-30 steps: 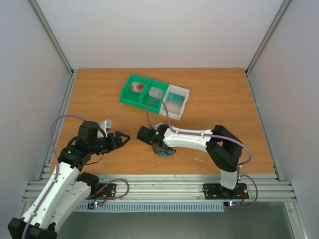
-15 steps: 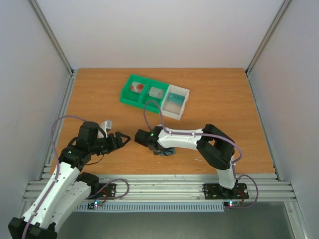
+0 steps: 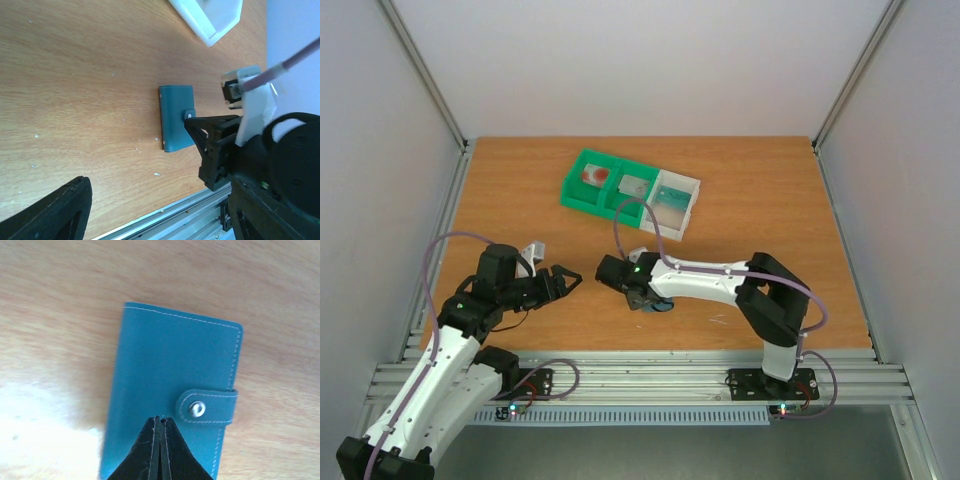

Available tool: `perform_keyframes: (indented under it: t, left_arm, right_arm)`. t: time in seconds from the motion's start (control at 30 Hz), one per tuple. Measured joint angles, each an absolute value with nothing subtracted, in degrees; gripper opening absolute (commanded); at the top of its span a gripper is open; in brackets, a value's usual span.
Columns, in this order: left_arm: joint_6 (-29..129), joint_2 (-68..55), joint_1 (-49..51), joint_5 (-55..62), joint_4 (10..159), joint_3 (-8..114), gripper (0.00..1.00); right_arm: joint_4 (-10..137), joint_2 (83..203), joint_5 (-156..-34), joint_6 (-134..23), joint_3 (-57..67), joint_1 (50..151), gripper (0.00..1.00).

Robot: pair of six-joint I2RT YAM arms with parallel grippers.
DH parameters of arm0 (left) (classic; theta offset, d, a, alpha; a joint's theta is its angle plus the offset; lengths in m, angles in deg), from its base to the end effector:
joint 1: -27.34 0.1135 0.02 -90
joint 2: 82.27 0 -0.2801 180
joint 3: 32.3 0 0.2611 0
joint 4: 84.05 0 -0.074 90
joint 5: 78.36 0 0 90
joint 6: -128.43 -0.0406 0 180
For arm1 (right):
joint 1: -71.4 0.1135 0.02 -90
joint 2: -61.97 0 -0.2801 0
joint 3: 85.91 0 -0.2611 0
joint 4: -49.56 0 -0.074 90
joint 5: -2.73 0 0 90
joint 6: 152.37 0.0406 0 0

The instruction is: Take the credit cards out of the card holder

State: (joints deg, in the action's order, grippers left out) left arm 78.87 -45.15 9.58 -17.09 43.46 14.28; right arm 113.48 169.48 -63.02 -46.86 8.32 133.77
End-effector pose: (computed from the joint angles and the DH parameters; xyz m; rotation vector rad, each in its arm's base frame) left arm 0.1220 -0.0596 0.2507 -0.2143 2.4545 -1.0654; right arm 0.1795 0.3070 0.1732 -1.0886 2.5691 -0.3998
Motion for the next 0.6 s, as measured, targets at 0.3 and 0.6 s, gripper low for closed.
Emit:
perform_keyframes:
  t: [0.3, 0.6]
  left_arm:
    - [79.24, -44.34, 9.58, -18.29, 44.42, 13.87, 0.74]
    - [80.05, -43.27, 9.58, -18.66, 46.15, 13.21, 0.74]
  right_arm:
    - [111.07, 164.76, -68.2, -49.02, 8.95, 131.94, 0.23]
    - [112.89, 166.09, -67.1, -49.61, 8.97, 129.82, 0.36]
